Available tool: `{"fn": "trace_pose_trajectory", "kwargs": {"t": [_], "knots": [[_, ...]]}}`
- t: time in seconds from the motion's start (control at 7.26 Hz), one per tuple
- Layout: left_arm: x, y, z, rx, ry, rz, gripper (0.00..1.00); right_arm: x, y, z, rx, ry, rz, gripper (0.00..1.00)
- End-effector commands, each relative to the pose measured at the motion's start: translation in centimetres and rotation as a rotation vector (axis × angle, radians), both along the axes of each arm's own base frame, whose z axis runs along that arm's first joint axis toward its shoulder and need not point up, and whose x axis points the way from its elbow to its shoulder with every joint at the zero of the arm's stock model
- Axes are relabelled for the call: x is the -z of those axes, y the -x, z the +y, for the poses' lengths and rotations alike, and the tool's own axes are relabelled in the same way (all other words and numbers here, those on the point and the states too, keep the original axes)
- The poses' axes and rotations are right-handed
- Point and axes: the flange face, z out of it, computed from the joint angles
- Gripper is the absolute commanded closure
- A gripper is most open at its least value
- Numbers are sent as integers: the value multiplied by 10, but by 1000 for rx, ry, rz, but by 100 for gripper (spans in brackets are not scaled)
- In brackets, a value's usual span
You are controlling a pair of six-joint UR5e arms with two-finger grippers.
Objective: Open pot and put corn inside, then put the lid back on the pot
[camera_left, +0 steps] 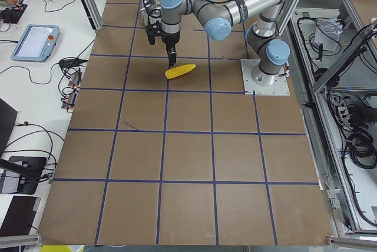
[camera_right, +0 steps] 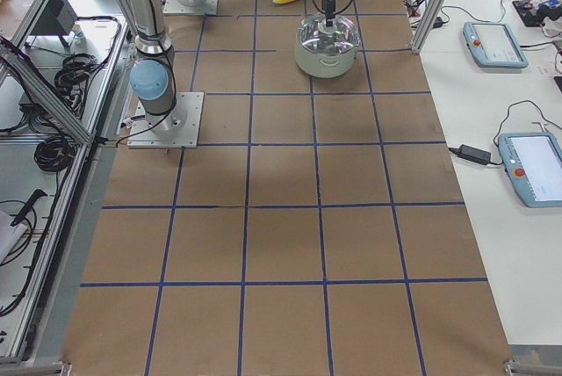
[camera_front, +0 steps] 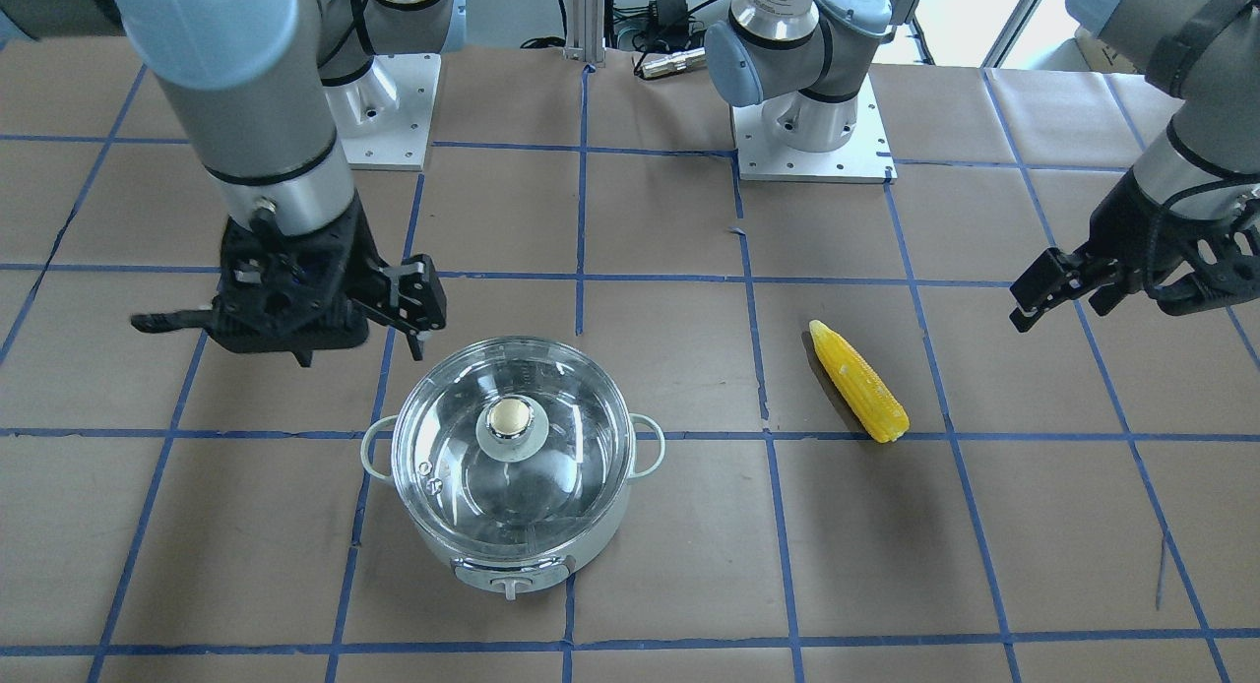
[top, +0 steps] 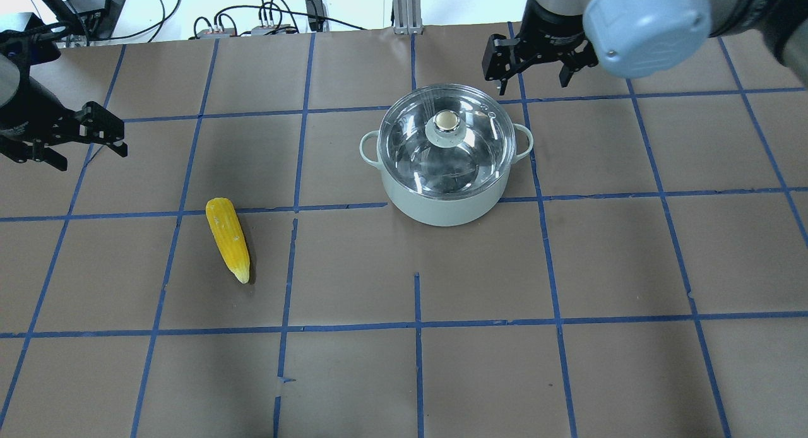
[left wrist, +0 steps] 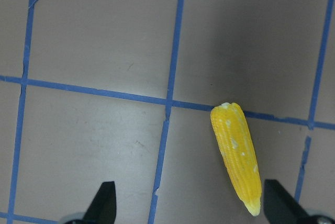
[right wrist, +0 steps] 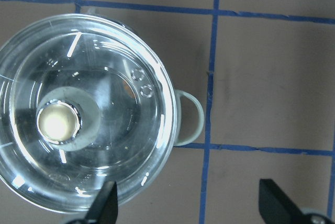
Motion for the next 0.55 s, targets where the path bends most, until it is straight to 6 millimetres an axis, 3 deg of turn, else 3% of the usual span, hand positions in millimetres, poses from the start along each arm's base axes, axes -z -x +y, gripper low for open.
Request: {"fn": "trace_pose_trajectory", "kwargs": {"t": [0.0,0.14,0.28,0.41], "knots": [[40,11,19,-267,-41,30,7,39,-47,-21,-44,-24,-3,5],[60,32,26,-352,-82,45,7,36,-43,-21,-65,-25,-2,5],[72,64,32,-347,-110,37,5,36,-45,-20,-103,-22,3,5],[86,84,30,-322,-102,0,1,36,-47,-20,-108,-20,3,5]]}}
